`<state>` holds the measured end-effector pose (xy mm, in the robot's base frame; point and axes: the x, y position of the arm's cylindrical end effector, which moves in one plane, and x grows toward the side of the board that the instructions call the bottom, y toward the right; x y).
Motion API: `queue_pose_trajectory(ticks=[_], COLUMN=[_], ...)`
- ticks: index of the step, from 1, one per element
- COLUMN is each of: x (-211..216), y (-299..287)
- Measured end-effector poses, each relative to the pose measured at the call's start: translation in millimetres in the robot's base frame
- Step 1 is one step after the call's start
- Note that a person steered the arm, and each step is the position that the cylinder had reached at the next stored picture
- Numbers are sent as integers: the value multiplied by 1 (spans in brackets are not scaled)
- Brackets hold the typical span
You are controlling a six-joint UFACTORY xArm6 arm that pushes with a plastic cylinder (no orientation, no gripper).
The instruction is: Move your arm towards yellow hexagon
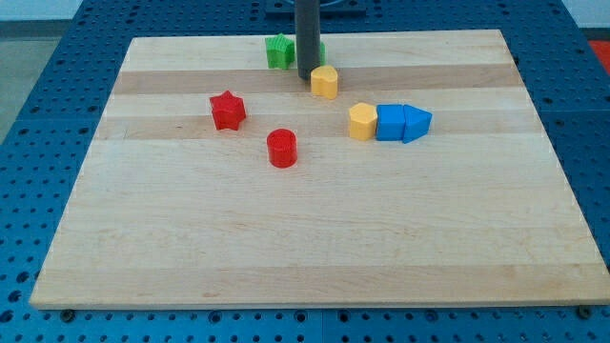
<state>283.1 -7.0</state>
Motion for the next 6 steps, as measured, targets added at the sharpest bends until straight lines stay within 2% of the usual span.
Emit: queue_pose_trajectory(ticks=[3,6], x=[33,9], y=[5,40])
